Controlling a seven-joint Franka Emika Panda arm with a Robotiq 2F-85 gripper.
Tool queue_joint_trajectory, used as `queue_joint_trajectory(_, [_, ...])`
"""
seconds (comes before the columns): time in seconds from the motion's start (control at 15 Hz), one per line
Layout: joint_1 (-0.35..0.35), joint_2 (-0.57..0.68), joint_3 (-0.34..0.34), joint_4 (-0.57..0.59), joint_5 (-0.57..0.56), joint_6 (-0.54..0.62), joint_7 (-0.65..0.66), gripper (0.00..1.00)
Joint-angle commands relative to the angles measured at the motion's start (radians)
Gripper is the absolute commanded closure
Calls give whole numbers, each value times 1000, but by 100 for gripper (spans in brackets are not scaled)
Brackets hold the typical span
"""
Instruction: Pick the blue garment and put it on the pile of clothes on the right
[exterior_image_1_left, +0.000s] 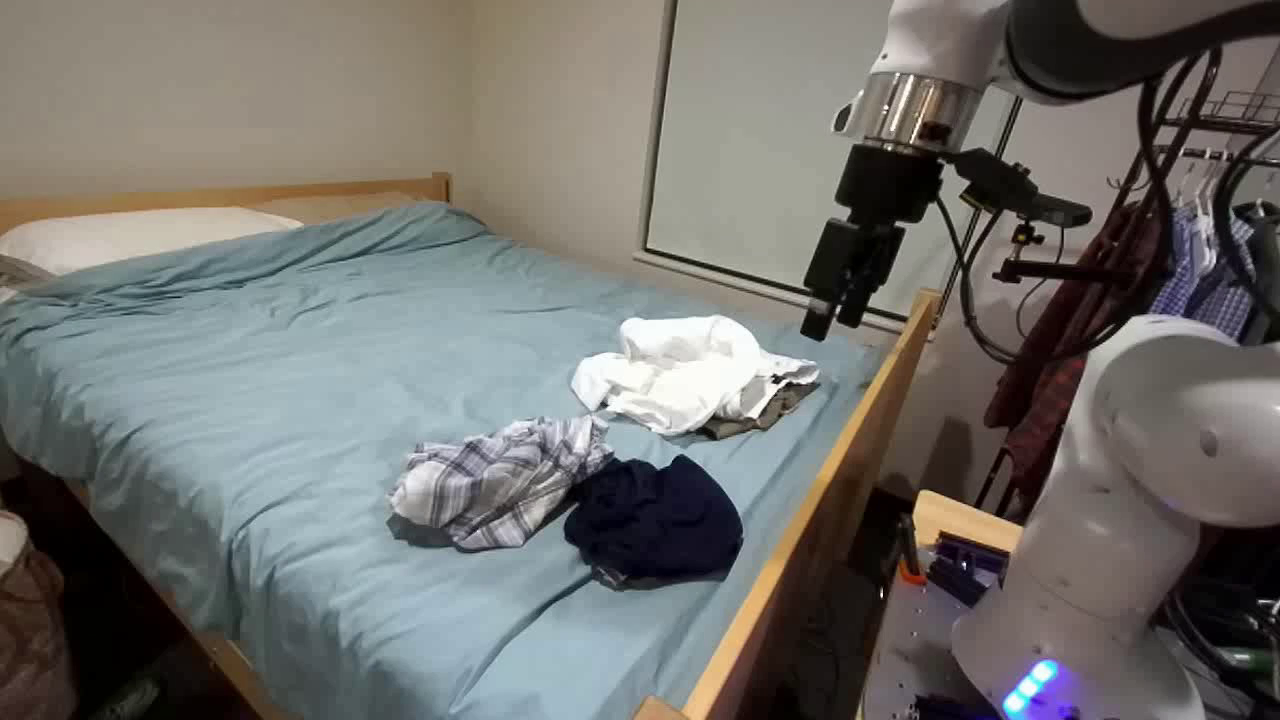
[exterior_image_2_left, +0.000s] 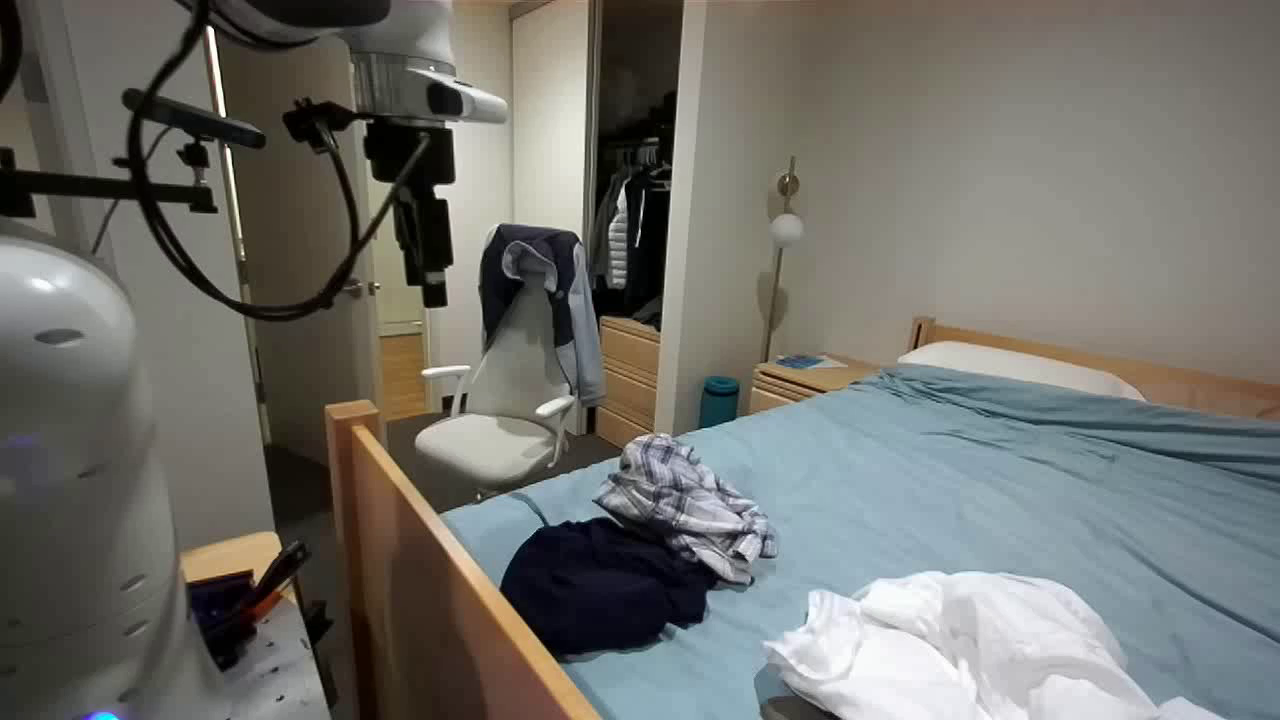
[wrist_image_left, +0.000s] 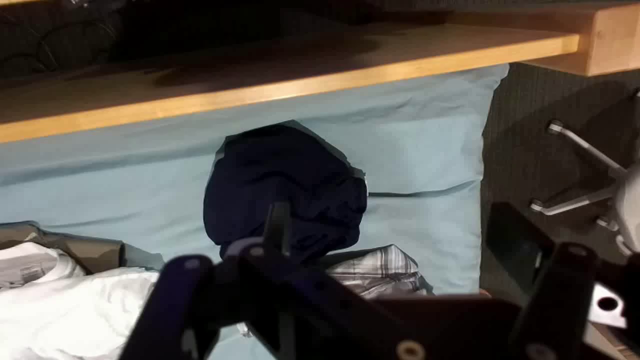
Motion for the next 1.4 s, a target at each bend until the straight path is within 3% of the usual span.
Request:
queue_joint_trajectory(0.0, [-17, 0, 12, 3, 11, -4, -12, 0])
queue_joint_trajectory(0.47, [10, 316, 66, 27, 86, 365, 13, 0])
queue_joint_trajectory(0.67, [-5, 507, 116, 15, 46, 571, 38, 0])
queue_joint_trajectory(0.87, [-50, 713, 164, 18, -36, 803, 127, 0])
queue_joint_trajectory(1.0, [-153, 851, 226, 23, -224, 972, 281, 0])
queue_joint_trajectory(1.07, [-254, 892, 303, 30, -304, 1012, 359, 0])
queue_joint_trajectory(1.13, [-100, 786, 180, -1, -205, 930, 256, 0])
queue_joint_trajectory(1.27, [-165, 878, 210, 10, -291, 999, 329, 0])
queue_joint_trajectory(1.33, [-236, 898, 280, 18, -278, 1009, 321, 0])
